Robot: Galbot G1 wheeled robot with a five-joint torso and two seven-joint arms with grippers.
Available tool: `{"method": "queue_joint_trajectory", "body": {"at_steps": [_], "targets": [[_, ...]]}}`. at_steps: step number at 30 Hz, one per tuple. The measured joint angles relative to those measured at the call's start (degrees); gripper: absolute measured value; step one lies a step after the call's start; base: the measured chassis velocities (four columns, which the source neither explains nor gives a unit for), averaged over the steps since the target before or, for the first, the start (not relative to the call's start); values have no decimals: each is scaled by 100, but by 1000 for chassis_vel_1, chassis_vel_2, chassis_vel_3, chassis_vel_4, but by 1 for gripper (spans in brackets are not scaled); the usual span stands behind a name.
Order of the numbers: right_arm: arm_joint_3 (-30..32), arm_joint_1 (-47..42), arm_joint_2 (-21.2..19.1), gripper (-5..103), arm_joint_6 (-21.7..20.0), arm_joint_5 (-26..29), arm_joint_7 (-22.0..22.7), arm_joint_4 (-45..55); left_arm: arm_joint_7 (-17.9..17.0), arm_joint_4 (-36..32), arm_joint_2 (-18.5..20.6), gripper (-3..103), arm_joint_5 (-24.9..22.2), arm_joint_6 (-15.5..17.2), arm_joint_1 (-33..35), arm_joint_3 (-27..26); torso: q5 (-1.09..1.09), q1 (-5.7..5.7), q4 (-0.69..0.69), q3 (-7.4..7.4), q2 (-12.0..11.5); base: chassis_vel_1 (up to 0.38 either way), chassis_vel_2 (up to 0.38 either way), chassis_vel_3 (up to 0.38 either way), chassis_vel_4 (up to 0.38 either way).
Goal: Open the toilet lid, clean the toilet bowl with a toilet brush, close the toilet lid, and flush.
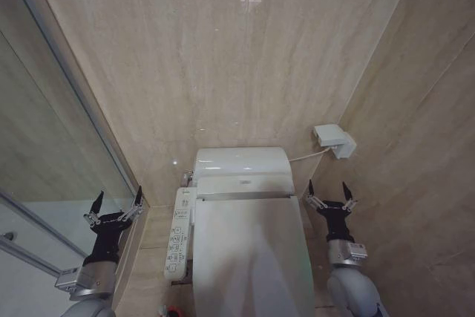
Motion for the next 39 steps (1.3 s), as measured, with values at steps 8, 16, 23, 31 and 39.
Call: {"method": "queue_joint_trajectory", "body": {"at_steps": [8,16,23,31,39], "targets": [[0,0,0,100,0,0,0,0,0,5,2,100,0,0,-3,1,0,0,0,0,0,0,0,0,0],[0,1,0,100,0,0,0,0,2,9,2,100,-2,0,-8,1,0,2,1,1,-1,23,-17,-20,29],[0,0,-1,100,0,0,0,0,2,11,2,100,-4,-1,-7,2,0,1,0,1,0,143,-158,-152,161],[0,0,0,100,0,0,0,0,2,11,3,100,-5,-2,-7,2,2,0,0,0,0,239,-232,-242,235],[1,0,-1,100,0,0,1,0,3,12,3,100,-5,-3,-6,4,-10,0,-2,0,0,316,-330,-331,332]]}}
